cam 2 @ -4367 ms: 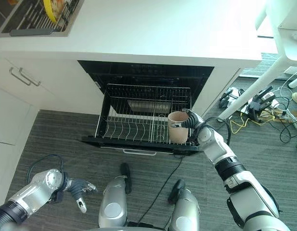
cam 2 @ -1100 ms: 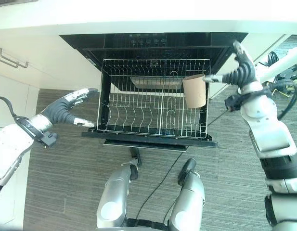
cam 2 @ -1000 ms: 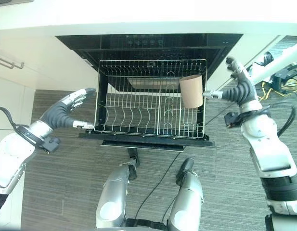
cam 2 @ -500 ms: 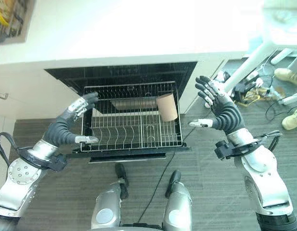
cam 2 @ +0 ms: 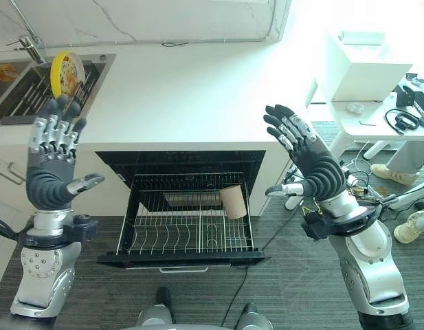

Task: Place the dishes in the dishwasher.

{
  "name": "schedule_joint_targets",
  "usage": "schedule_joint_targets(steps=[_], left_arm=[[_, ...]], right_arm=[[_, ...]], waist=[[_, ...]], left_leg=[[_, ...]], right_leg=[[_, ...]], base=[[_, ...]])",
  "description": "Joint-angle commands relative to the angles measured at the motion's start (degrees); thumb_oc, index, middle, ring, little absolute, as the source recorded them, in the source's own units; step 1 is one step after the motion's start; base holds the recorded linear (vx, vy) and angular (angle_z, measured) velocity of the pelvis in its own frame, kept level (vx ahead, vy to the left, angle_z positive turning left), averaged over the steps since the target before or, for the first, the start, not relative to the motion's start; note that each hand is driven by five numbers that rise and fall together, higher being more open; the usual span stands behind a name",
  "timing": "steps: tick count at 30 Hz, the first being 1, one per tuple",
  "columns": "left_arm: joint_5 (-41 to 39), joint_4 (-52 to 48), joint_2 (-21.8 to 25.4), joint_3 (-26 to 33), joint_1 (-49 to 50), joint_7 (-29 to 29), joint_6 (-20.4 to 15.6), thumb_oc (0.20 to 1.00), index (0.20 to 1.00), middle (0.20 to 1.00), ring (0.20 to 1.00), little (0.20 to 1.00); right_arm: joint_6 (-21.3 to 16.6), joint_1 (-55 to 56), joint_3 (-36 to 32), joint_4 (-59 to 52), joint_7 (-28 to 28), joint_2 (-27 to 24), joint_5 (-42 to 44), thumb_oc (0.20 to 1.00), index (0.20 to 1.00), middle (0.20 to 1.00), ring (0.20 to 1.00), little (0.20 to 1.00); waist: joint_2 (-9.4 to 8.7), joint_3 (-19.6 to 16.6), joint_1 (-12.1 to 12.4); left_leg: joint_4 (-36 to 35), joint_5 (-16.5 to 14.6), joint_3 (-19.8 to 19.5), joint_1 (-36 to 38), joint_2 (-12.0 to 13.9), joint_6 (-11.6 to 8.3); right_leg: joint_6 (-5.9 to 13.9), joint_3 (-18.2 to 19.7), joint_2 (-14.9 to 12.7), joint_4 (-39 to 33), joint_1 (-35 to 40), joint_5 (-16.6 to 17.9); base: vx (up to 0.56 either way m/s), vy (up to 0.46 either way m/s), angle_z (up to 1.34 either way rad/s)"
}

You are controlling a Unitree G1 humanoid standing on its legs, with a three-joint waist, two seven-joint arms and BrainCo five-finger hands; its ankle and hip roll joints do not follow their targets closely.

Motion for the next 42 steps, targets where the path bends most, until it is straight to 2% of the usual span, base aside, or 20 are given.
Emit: schedule_joint_targets(steps=[1,2,3,5,7,9,11,14,15,18,21,25,27,28,29,31,36,39,41,42], left_arm=[[4.19,-0.71,0.98,-0.12,-4.63,4.52,-4.37,1.0,1.0,1.0,1.0,1.0],[4.36,-0.53,0.87,-0.25,-5.11,4.81,-4.43,1.0,1.0,1.0,1.0,1.0],[4.63,0.23,0.73,-0.52,-7.15,5.24,-3.42,1.0,1.0,1.0,1.0,1.0],[5.73,0.86,0.63,-1.67,-9.46,5.34,-2.72,1.0,1.0,1.0,1.0,1.0],[5.01,0.68,0.38,-3.02,-12.0,3.58,-0.6,1.0,1.0,1.0,1.0,1.0],[4.61,0.43,-0.01,-3.23,-12.08,2.5,-0.01,1.0,1.0,1.0,1.0,1.0],[5.58,-0.09,-0.54,-4.04,-11.74,1.16,-0.09,1.0,1.0,1.0,1.0,1.0],[2.77,-0.23,-0.03,-3.31,-10.08,-0.71,-0.96,1.0,1.0,1.0,1.0,1.0],[1.62,-0.42,0.21,-3.04,-9.65,-0.95,-0.76,1.0,1.0,1.0,1.0,1.0],[0.18,-0.57,0.61,-2.76,-8.94,-0.87,-0.59,1.0,1.0,1.0,1.0,1.0],[-1.14,-1.45,0.31,-1.56,-7.67,-1.42,-0.12,1.0,1.0,1.0,1.0,1.0],[-1.92,-1.72,0.23,-0.39,-6.45,-1.26,0.74,1.0,1.0,1.0,1.0,1.0],[-2.38,-1.74,0.56,-0.49,-6.73,-0.34,0.6,1.0,1.0,1.0,1.0,1.0],[-2.54,-1.89,0.56,-0.61,-6.95,0.05,0.64,1.0,1.0,1.0,1.0,1.0],[-2.22,-2.02,0.38,-1.15,-7.55,0.54,0.88,1.0,1.0,1.0,1.0,1.0],[-1.7,-1.94,-0.27,-1.42,-7.68,0.94,1.36,1.0,1.0,1.0,1.0,1.0],[0.03,-1.11,-1.48,-1.63,-7.19,4.17,1.05,1.0,1.0,1.0,1.0,1.0],[1.0,-0.94,-1.67,-2.05,-7.19,6.01,1.17,1.0,1.0,1.0,1.0,1.0],[2.49,-0.09,-2.18,-3.0,-7.48,6.85,0.62,1.0,1.0,1.0,1.0,1.0],[2.21,0.28,-2.14,-3.06,-7.48,6.64,0.2,1.0,1.0,1.0,1.0,1.0]], right_arm=[[-4.44,-6.45,-1.23,0.44,-3.4,0.82,0.67,1.0,1.0,1.0,1.0,1.0],[-4.57,-6.84,-1.08,0.62,-3.86,0.85,0.52,1.0,1.0,1.0,1.0,1.0],[-4.66,-7.2,-0.74,0.77,-4.74,1.68,-0.34,1.0,1.0,1.0,1.0,1.0],[-4.72,-7.0,-0.25,0.56,-7.13,3.0,-2.18,1.0,1.0,1.0,1.0,1.0],[-5.99,-4.39,-1.3,0.11,-9.77,5.07,-3.3,1.0,1.0,1.0,1.0,1.0],[-6.13,-3.4,-1.86,-0.28,-10.33,5.68,-3.37,1.0,1.0,1.0,1.0,1.0],[-6.1,-2.78,-1.85,-0.41,-9.96,7.69,-4.43,1.0,1.0,1.0,1.0,1.0],[-6.62,-1.9,-1.82,-0.92,-9.9,6.91,-4.26,1.0,1.0,1.0,1.0,1.0],[-6.37,-1.78,-1.83,-1.25,-10.33,6.48,-3.97,1.0,1.0,1.0,1.0,1.0],[-5.09,-2.16,-1.93,-1.06,-11.87,4.56,-3.91,1.0,1.0,1.0,1.0,1.0],[-5.24,-1.14,-2.68,-1.28,-12.02,3.97,-3.52,1.0,1.0,1.0,1.0,1.0],[-6.47,-0.27,-3.59,-1.61,-12.52,2.97,-2.37,1.0,1.0,1.0,1.0,1.0],[-6.99,-0.57,-3.84,-1.75,-12.47,2.23,-2.21,1.0,1.0,1.0,1.0,1.0],[-6.85,-0.82,-3.99,-1.83,-12.75,1.81,-3.01,1.0,1.0,1.0,1.0,1.0],[-6.44,-2.14,-4.04,-1.47,-13.86,0.49,-3.99,1.0,1.0,1.0,1.0,1.0],[-6.09,-4.04,-3.33,-0.68,-13.78,-0.55,-3.52,1.0,1.0,1.0,1.0,1.0],[-5.28,-6.1,-2.64,-0.49,-10.0,-1.06,-1.96,1.0,1.0,1.0,1.0,1.0],[-5.41,-5.71,-3.31,-0.62,-9.0,-1.71,-0.75,1.0,1.0,1.0,1.0,1.0],[-6.27,-5.98,-4.11,0.41,-8.34,-2.24,-0.1,1.0,1.0,1.0,1.0,1.0],[-6.66,-6.06,-4.69,0.79,-8.44,-2.61,-0.04,1.0,1.0,1.0,1.0,1.0]], waist=[[-4.31,0.26,-0.56],[-4.24,0.28,-0.64],[-3.77,-0.37,-1.67],[-2.86,-0.79,-2.78],[-2.89,-0.36,-4.08],[-3.11,-0.23,-4.34],[-3.23,0.41,-4.94],[-2.3,0.37,-4.06],[-1.67,0.2,-3.73],[-1.57,-0.93,-3.4],[-2.53,-1.93,-3.09],[-3.13,-2.78,-3.39],[-3.49,-2.19,-3.53],[-3.97,-1.69,-3.35],[-4.47,-0.27,-2.71],[-4.4,0.92,-2.47],[-4.04,0.13,-3.31],[-3.17,-1.14,-3.61],[-2.59,-1.43,-4.11],[-2.32,-1.44,-4.45]], left_leg=[[15.68,-6.04,-3.32,-1.12,0.38,-5.01],[16.03,-6.86,-3.36,-1.03,0.19,-4.72],[11.95,-10.99,-1.42,2.0,-0.36,-3.25],[6.08,-12.05,0.35,5.63,-1.95,-1.98],[1.74,-12.51,0.67,8.23,-5.53,-0.85],[0.52,-12.51,0.72,8.76,-6.59,-0.55],[-3.06,-12.21,1.39,10.59,-7.4,-0.05],[-6.21,-9.72,4.96,11.33,-6.36,0.87],[-6.61,-9.05,5.67,11.34,-6.03,0.79],[-7.09,-7.8,5.5,10.21,-6.65,1.26],[-7.09,-8.41,4.66,10.0,-7.99,1.81],[-6.97,-8.99,5.19,10.48,-9.19,1.84],[-1.05,-9.65,7.13,8.59,-9.53,0.58],[4.21,-9.55,7.38,6.28,-9.11,-0.38],[14.25,-6.45,5.38,0.26,-7.43,-2.73],[19.39,-4.35,3.52,-3.59,-2.23,-3.61],[10.71,-7.08,0.8,3.32,4.61,-2.32],[4.7,-3.38,-1.9,5.52,8.89,-3.73],[3.34,-2.42,-4.49,5.78,10.97,-4.34],[3.55,-4.52,-4.17,5.65,10.34,-4.32]], right_leg=[[-0.99,3.72,0.12,-11.51,4.63,4.64],[-0.77,3.79,-0.29,-11.25,4.56,4.69],[1.13,3.6,-2.37,-11.1,4.3,5.91],[4.23,3.94,-4.88,-11.2,3.11,8.49],[7.42,5.2,-9.95,-10.51,0.4,13.75],[7.87,5.94,-11.05,-10.46,-0.57,15.61],[8.29,6.84,-11.88,-8.03,-4.06,20.77],[7.99,2.02,-10.0,-1.42,-4.49,16.82],[7.01,-0.22,-8.54,0.28,-3.53,12.99],[4.32,-2.83,-2.6,1.59,-1.93,7.1],[2.08,-3.53,1.47,-2.13,0.44,4.3],[1.39,-1.98,3.81,-7.94,3.34,3.8],[0.62,-1.63,4.08,-7.98,4.61,3.01],[0.01,-1.38,3.82,-8.17,5.38,2.87],[-1.64,-0.06,4.32,-8.19,6.76,2.07],[-3.69,0.82,5.23,-6.21,7.12,-0.12],[-3.15,2.92,3.43,-0.8,4.69,-2.56],[-2.34,4.93,2.8,3.03,1.61,-4.57],[-0.91,7.29,0.88,6.65,-1.33,-5.46],[0.64,8.15,-1.75,8.46,-2.79,-5.34]], base=[[-0.32,0.386,-0.09],[-0.27,0.519,-0.08],[-0.2,0.531,-0.09],[-0.19,0.543,0.12],[-0.22,0.558,0.43],[-0.16,0.326,0.45],[-0.23,0.344,0.32],[-0.18,0.286,0.2],[-0.12,0.256,-0.25],[-0.05,0.136,-0.21],[0.03,-0.047,-0.31],[0.05,-0.151,-0.02],[0.01,-0.135,-0.15],[0.0,-0.151,-0.15],[-0.01,-0.087,-0.01],[0.03,0.085,-0.07],[0.07,0.328,-0.35],[0.06,0.55,-0.39],[-0.01,0.77,-0.34],[-0.02,0.978,-0.31]])
